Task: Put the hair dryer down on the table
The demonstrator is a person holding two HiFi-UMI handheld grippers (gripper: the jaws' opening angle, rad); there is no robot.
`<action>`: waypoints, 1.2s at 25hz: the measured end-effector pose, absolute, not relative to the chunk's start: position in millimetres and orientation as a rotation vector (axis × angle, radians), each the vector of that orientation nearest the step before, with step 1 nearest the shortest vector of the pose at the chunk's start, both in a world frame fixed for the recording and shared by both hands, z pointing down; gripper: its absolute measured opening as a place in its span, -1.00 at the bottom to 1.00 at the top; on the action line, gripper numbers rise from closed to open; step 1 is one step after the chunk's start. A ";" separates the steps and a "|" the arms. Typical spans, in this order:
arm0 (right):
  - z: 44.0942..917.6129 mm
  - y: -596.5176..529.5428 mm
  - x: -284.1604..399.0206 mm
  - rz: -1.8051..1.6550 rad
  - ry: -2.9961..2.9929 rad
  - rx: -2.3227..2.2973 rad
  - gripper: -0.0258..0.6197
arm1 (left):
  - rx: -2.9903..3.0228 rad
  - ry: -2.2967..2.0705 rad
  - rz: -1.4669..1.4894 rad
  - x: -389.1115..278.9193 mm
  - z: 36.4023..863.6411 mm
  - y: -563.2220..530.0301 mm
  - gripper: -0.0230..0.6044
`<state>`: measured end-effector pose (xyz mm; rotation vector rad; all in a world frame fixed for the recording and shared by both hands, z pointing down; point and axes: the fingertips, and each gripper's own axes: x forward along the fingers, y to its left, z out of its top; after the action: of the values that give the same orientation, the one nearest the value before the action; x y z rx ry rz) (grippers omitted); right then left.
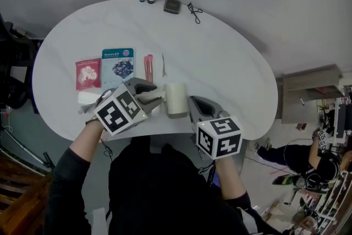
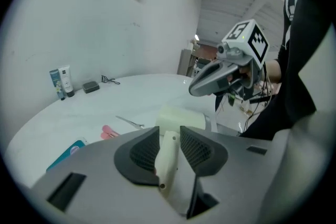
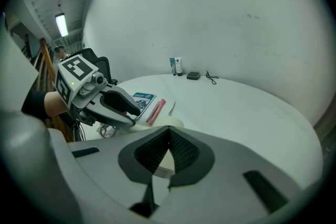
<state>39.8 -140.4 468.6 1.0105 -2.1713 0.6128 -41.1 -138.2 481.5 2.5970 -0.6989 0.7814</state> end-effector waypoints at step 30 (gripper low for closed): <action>428.7 -142.0 -3.4 0.506 -2.361 0.931 -0.92 | 2.263 -1.509 0.183 -175.1 401.9 -102.6 -0.90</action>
<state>-3.4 -142.0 428.7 0.9307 -2.3613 0.5062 -175.1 -102.6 401.9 2.2629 -1.5090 0.1826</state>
